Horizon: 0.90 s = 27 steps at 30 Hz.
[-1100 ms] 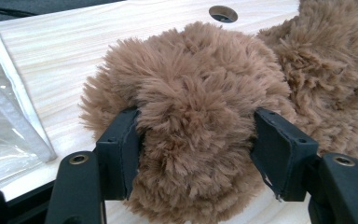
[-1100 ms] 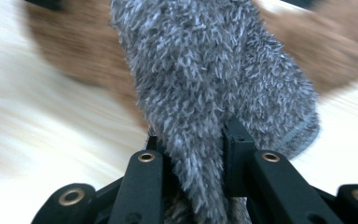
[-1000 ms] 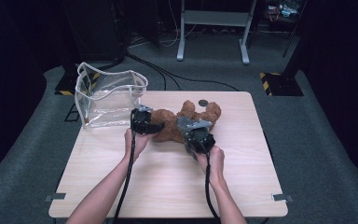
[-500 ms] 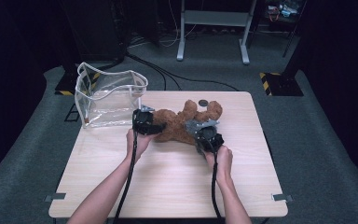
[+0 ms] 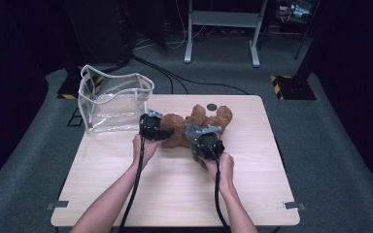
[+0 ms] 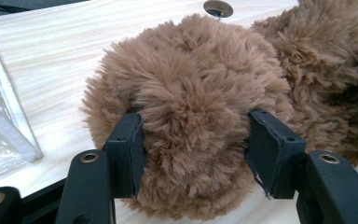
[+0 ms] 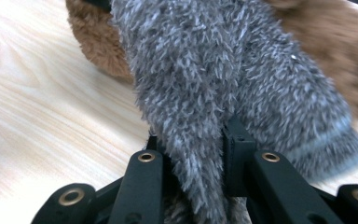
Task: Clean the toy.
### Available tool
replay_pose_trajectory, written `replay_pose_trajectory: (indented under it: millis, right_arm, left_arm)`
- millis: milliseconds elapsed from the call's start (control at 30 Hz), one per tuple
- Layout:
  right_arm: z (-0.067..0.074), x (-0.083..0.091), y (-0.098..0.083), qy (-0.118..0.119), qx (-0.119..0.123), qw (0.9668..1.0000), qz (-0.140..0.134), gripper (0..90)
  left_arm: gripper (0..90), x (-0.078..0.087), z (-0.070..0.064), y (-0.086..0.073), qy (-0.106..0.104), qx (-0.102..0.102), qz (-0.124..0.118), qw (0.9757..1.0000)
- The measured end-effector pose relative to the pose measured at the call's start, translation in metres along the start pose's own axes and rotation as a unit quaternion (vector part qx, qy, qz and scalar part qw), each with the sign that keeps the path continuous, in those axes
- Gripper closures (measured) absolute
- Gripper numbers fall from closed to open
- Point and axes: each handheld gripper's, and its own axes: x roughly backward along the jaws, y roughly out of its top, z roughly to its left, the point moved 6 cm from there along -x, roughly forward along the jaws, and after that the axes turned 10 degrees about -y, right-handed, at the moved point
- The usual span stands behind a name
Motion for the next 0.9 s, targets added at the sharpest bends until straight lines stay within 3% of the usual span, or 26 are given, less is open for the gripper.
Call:
replay_pose_trajectory:
  millis: [100, 400, 500, 600, 700, 733, 833, 900]
  right_arm:
    - [-0.001, -0.009, 0.001, -0.015, 0.005, 0.9998, 0.014, 73.6]
    - [-0.043, -0.004, -0.014, -0.066, -0.016, 0.9974, 0.024, 73.6]
    - [-0.053, -0.002, -0.017, -0.07, -0.026, 0.9968, 0.028, 73.4]
    - [-0.048, 0.004, -0.014, -0.061, -0.032, 0.9975, 0.016, 73.3]
    - [-0.028, 0.01, -0.007, -0.028, -0.025, 0.9993, 0.003, 73.2]
    - [-0.021, 0.01, -0.004, -0.019, -0.012, 0.9997, 0.001, 73.2]
    - [-0.007, 0.002, -0.001, -0.019, 0.011, 0.9997, 0.012, 73.3]
    - [-0.011, -0.004, -0.001, -0.028, 0.017, 0.9994, 0.014, 73.4]
  left_arm:
    - [42.3, 0.0, -0.001, 0.001, -0.003, 0.005, -0.002, 1.0]
    - [43.1, 0.0, -0.006, 0.001, -0.014, 0.002, 0.002, 0.9999]
    - [43.1, -0.001, -0.007, 0.001, -0.013, 0.005, -0.001, 0.9999]
    - [43.1, -0.001, -0.007, 0.001, -0.016, 0.008, 0.0, 0.9998]
    - [43.1, -0.001, -0.007, 0.0, -0.016, 0.012, -0.003, 0.9998]
    - [43.0, -0.001, -0.007, 0.001, -0.015, 0.009, -0.002, 0.9999]
    - [43.1, -0.001, -0.008, 0.0, -0.016, 0.007, 0.0, 0.9998]
    - [43.1, -0.001, -0.009, 0.0, -0.017, 0.007, -0.001, 0.9998]
